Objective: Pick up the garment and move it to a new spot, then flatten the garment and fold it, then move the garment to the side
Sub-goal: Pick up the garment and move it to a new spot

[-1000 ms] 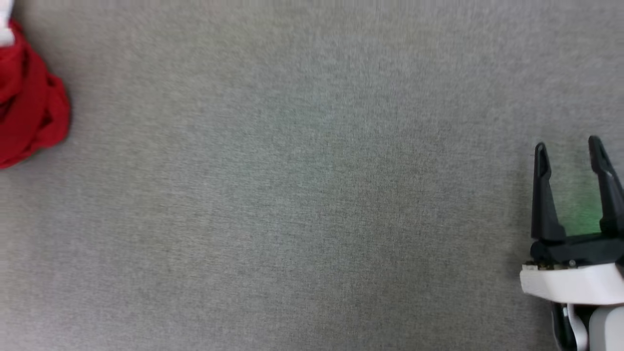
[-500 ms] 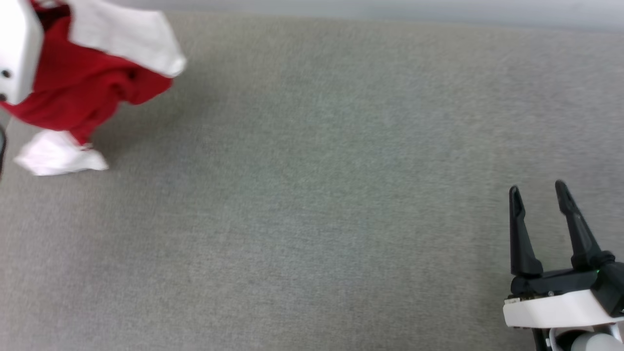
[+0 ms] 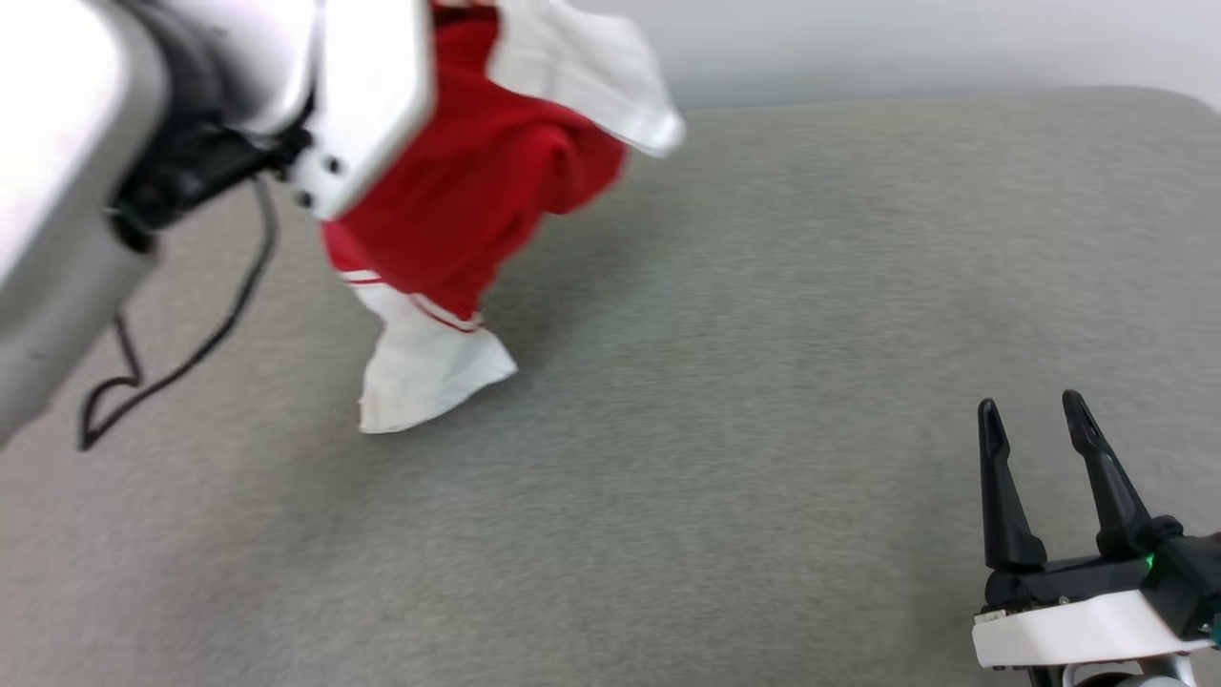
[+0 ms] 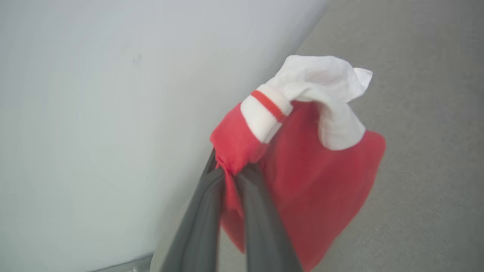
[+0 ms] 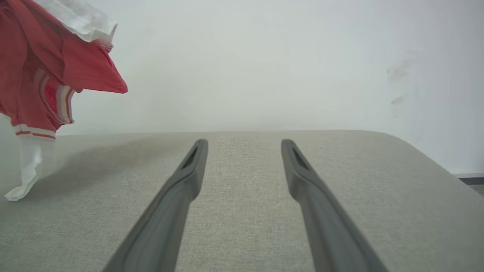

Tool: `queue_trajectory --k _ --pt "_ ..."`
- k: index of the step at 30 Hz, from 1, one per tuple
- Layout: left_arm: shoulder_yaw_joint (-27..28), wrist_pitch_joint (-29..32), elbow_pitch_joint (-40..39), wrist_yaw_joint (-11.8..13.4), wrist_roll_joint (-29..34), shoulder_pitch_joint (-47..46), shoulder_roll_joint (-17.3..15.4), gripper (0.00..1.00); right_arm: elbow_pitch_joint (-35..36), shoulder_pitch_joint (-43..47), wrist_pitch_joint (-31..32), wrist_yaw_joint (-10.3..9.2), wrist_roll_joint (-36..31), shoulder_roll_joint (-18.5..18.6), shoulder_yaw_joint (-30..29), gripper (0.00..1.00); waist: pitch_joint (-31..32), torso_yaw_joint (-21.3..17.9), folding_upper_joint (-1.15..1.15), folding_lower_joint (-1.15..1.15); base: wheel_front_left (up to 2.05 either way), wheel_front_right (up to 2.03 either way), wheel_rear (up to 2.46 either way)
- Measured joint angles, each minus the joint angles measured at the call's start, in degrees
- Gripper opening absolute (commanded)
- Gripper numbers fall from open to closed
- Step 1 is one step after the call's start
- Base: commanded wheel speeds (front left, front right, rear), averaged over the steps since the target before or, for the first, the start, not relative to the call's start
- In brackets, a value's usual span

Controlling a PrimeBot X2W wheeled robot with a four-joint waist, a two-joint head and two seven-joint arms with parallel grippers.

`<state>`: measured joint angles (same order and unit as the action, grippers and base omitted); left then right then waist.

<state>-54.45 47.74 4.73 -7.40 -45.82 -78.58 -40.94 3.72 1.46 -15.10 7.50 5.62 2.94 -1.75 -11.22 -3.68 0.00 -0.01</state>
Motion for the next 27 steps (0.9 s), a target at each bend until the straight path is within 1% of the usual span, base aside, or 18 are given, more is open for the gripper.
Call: queue_trajectory --k 5,10,14,17,19,23,27 --pt "-3.42 -1.29 -1.14 0.00 -1.33 -1.77 4.44 0.00 -0.24 0.13 0.01 0.00 0.62 0.03 0.12 1.00 0.55 -5.04 0.00 0.00 0.00 0.00 0.00" --pt "-6.84 -3.12 -0.31 0.00 -2.44 -2.59 8.91 0.00 -0.36 0.02 0.00 0.00 1.62 0.03 0.38 1.00 -0.13 -9.62 0.00 0.00 0.00 0.00 0.00" --pt "-11.41 -4.34 1.48 0.00 -3.21 -0.97 11.09 0.00 -0.38 -0.12 0.01 0.00 2.37 0.02 0.46 1.00 -1.75 -12.21 0.00 0.00 0.00 0.00 0.00" --pt "-15.83 -4.92 3.42 0.00 -3.37 1.57 12.03 0.00 -0.43 -0.47 0.01 0.00 2.80 0.03 0.68 1.00 -3.44 -13.41 0.00 0.01 0.00 0.00 0.00" --pt "-17.53 -5.42 4.37 0.00 -3.97 3.78 12.63 0.00 -0.42 -0.96 0.00 0.00 3.01 0.02 0.88 1.00 -4.56 -14.07 0.00 0.00 0.00 0.00 0.00" --pt "-18.91 -5.47 5.19 0.00 -4.26 10.27 14.28 0.00 -0.45 -1.54 0.01 0.00 3.35 0.01 0.90 1.00 -6.62 -15.03 0.00 0.01 0.00 0.00 0.00" --pt "-19.04 -1.19 3.56 0.00 -0.69 18.85 15.83 0.00 -0.55 -2.26 0.01 0.00 3.41 0.02 0.88 1.00 -8.00 -15.29 0.00 0.01 0.00 0.00 0.00"
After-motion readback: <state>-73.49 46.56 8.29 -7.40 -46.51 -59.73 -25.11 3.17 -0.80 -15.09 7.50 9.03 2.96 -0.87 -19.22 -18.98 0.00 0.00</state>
